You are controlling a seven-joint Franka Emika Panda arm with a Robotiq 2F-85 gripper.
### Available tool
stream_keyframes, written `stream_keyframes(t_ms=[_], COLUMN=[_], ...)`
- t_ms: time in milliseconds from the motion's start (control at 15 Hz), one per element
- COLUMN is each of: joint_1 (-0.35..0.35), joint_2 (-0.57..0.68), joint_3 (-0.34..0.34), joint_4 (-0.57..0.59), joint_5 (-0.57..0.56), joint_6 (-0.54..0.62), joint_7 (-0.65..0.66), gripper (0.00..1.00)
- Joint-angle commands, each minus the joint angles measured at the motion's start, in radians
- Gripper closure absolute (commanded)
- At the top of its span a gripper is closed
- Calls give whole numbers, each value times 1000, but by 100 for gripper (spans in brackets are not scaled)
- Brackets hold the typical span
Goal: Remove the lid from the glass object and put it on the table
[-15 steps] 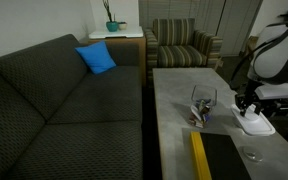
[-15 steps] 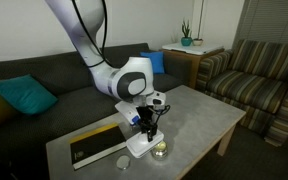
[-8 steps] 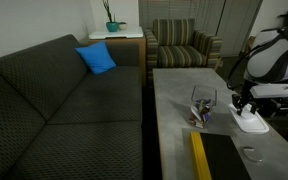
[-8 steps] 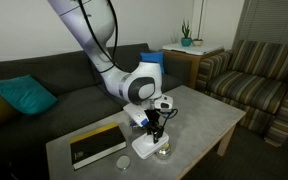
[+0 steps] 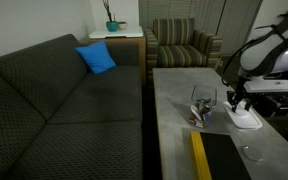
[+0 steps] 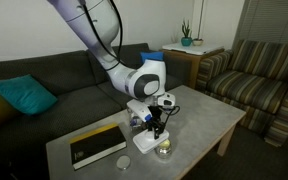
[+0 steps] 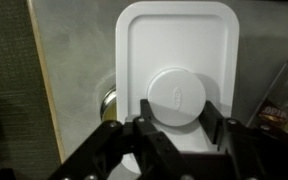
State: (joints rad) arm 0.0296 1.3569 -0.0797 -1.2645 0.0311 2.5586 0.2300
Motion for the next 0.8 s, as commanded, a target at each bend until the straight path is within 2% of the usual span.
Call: stream_keyframes(t_ms=[0, 67, 267, 733], joint_1=[-20, -20, -11, 2], joint_2=[76, 73, 60, 19], joint_3=[21, 21, 10, -24], joint_4=[88, 90, 86, 54], joint_5=[11, 10, 2, -19], joint_6=[-24, -28, -36, -28], joint_7=[-28, -29, -25, -8], gripper=[22, 20, 2, 0])
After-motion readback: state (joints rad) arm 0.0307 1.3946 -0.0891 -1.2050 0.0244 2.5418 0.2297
